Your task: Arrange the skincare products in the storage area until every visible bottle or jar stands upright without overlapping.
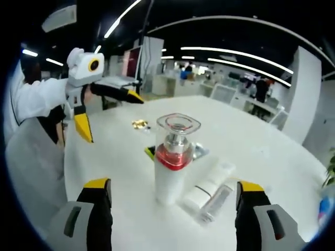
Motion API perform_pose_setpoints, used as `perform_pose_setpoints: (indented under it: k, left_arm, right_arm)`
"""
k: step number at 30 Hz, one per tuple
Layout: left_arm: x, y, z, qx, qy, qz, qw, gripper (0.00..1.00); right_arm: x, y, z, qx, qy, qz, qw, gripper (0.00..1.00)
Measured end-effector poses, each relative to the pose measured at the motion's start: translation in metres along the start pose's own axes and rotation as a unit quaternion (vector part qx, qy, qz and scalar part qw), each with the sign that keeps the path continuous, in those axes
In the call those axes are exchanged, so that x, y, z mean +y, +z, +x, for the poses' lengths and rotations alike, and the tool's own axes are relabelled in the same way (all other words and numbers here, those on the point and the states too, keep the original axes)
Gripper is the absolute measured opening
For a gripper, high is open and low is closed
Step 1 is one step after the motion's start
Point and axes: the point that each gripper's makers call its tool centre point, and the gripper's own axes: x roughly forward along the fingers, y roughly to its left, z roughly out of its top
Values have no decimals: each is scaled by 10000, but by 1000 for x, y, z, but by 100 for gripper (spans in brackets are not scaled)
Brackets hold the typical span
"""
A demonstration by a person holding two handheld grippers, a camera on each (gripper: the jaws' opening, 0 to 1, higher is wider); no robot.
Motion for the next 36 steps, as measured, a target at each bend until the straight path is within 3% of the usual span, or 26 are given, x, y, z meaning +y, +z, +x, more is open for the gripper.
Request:
perform_pose_setpoints:
  k: [18, 21, 31, 36]
  left_arm:
    - [17, -11, -34, 101, 465, -471, 9978, 99]
    - [15, -10, -40, 82, 511, -658, 9965, 99]
    - [3, -14, -49, 108, 600, -792, 9950, 100]
    - [1, -12, -53, -11, 673, -851, 9941, 100]
  right_arm:
    - [-12, 3, -17, -43, -443, 257, 9987, 100]
    - [-10, 2, -20, -6, -433, 310, 9986, 100]
    - [-4, -2, -32, 94, -467, 302, 9984, 100]
    - [-7, -2, -38, 46, -546, 312, 9980, 100]
